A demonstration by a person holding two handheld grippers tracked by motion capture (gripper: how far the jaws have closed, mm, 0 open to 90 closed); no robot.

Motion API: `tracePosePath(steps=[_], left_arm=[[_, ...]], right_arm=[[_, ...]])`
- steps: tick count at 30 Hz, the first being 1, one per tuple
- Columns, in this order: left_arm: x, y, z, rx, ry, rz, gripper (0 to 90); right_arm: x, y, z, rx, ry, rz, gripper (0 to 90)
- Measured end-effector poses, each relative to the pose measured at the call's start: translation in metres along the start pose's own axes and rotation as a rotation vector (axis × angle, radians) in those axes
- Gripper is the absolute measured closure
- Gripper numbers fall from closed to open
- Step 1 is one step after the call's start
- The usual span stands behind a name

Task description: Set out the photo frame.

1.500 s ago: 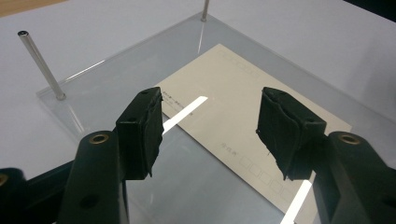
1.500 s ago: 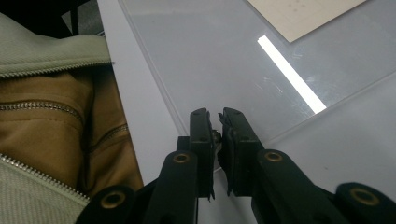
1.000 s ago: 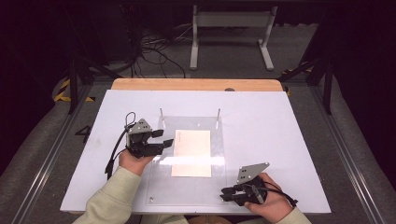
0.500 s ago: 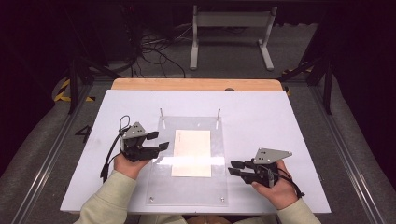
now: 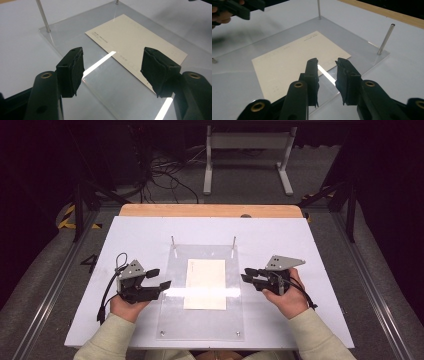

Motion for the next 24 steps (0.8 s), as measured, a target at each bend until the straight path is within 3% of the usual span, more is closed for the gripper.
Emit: tracePosePath(steps=[7,11,14,19,24], left_arm=[[0.006,0.007,-0.007,-0.003,-0.021,0.010,34.5],[0.008,0.008,-0.009,-0.006,-0.018,0.008,34.5],[0.009,0.008,-0.009,0.001,-0.017,0.015,34.5],[0.009,0.007,-0.008,0.017,-0.007,0.009,33.6],[0.011,0.007,-0.008,0.026,0.004,0.015,33.0]], right_arm=[[-0.013,-0.014,-0.028,0.065,-0.040,-0.004,72.6],[-0.019,-0.023,-0.044,0.141,-0.063,-0.010,71.9],[-0.024,-0.032,-0.052,0.166,-0.073,-0.021,72.6],[-0.028,-0.045,-0.063,0.191,-0.072,-0.025,70.6],[-0.029,-0.064,-0.068,0.182,-0.079,-0.013,68.6]])
Point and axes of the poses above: each handheld gripper's, and its own axes: y roughly backward along the jaws, x roughly out of its underside, z roughly to its left, the point moved 9 cm from there along -y, roughly forward along the jaws, and after that the axes turned 5 degrees about x, right-handed, at the moved point
